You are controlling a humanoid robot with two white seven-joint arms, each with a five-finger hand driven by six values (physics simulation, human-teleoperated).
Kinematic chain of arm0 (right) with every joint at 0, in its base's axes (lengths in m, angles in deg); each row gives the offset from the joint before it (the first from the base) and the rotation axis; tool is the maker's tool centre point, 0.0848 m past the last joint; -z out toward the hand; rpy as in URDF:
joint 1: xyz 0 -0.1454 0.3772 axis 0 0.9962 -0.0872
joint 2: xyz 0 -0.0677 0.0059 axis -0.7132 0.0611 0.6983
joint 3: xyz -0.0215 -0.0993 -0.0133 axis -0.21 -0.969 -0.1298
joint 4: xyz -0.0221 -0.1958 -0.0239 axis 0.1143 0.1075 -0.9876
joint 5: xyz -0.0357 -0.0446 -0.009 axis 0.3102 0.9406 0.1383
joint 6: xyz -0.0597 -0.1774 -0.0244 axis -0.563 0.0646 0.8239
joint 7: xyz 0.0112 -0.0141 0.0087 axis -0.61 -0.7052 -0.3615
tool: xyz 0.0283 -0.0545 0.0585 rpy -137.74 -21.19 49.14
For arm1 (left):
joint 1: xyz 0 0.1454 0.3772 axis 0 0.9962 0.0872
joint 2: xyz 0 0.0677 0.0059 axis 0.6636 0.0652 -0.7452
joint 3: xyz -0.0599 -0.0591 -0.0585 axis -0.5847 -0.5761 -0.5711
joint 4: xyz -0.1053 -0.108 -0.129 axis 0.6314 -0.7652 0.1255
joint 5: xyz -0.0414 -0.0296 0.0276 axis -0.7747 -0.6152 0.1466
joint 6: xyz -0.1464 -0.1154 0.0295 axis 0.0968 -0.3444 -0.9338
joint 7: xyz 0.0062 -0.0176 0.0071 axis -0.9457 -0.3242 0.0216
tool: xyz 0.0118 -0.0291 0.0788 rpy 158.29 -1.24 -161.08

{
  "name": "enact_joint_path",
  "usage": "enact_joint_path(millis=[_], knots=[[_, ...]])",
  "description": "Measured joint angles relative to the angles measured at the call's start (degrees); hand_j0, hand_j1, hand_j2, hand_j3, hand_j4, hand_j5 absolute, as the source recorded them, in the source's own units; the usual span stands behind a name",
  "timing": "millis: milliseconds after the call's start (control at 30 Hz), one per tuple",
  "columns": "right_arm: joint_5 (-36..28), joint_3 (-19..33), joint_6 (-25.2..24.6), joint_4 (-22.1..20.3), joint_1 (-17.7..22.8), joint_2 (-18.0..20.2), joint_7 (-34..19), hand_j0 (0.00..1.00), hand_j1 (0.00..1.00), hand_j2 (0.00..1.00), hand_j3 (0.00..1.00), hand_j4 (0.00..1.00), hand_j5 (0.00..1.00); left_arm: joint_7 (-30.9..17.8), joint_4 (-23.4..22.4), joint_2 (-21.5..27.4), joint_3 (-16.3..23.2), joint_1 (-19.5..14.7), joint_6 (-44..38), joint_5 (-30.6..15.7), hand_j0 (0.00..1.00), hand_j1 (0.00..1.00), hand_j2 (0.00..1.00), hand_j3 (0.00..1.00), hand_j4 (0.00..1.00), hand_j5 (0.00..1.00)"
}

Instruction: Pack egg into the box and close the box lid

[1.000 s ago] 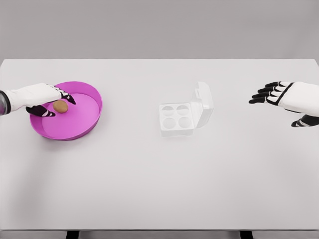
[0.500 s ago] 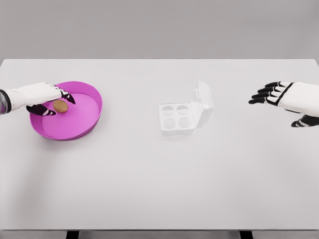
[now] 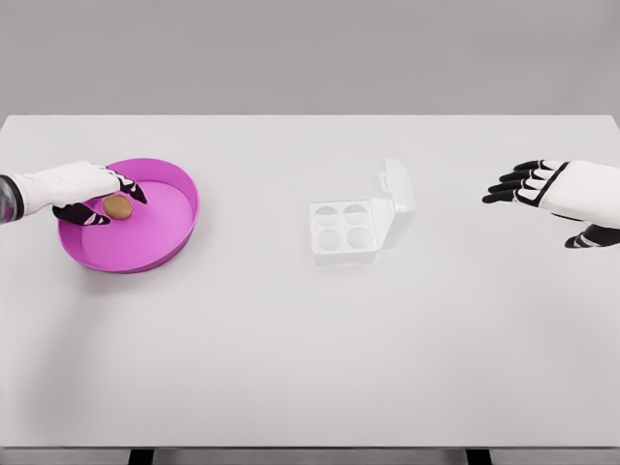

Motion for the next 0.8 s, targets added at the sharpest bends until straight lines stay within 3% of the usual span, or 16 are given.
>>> enact_joint_path(millis=[500,800], knots=[[0.0,0.0,0.0,-0.3,0.8,-0.2,0.0,1.00,1.00,1.00,1.00,1.00,1.00,0.0,-0.1,0.0,0.0,0.2,0.0,0.0,0.69,0.69,0.69,0.69,0.69,0.69],[0.0,0.0,0.0,-0.2,0.9,-0.4,0.0,1.00,1.00,1.00,1.00,1.00,1.00,0.0,-0.1,0.0,0.0,0.4,0.0,0.0,0.59,0.59,0.59,0.59,0.59,0.59]])
